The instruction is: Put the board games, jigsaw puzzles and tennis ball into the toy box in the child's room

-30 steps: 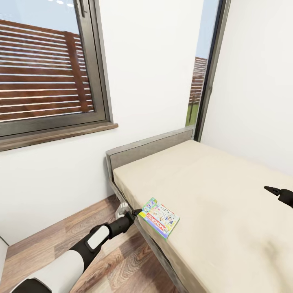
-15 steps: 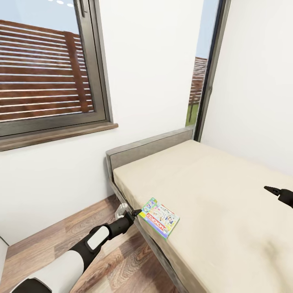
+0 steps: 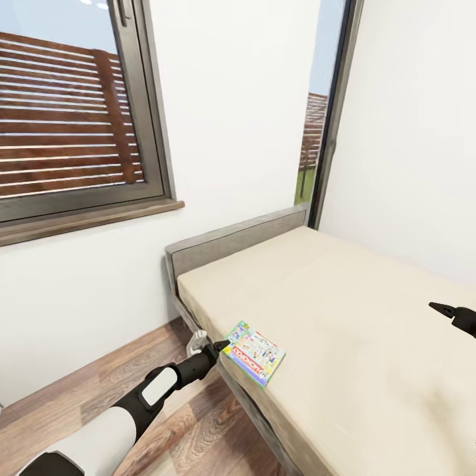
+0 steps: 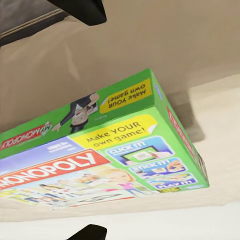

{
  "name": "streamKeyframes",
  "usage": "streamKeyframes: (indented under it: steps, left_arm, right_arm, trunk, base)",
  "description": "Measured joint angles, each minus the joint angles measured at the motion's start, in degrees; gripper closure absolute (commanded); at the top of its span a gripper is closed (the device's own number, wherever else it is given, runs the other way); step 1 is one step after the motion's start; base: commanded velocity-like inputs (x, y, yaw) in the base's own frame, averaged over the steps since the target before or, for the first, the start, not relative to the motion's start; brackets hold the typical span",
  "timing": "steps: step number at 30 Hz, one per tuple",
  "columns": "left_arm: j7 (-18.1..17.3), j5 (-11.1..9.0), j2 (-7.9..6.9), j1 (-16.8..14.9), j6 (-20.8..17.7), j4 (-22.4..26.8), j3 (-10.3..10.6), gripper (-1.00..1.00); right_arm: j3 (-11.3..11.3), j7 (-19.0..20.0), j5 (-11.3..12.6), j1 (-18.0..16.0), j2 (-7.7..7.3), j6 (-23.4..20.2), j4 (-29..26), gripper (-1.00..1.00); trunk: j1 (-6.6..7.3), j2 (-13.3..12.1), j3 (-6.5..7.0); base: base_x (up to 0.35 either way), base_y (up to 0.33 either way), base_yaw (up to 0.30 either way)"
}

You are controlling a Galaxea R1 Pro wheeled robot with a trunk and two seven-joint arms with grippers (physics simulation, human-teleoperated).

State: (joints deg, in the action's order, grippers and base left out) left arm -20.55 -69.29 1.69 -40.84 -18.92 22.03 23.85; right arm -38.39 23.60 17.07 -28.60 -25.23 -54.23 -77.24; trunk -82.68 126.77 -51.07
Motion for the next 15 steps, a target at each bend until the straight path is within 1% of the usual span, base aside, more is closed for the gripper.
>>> streamKeyframes:
  steps: [15]
  left_arm:
    - [-0.05, -0.04, 0.06, -0.04, 0.04, -0.01, 0.06, -1.0]
  right_arm:
    - [0.0, -0.01, -0.01, 0.0, 0.0, 0.0, 0.0, -1.0]
  trunk:
    - [0.0, 0.0, 0.0]
  base:
    - [0.0, 0.0, -0.018]
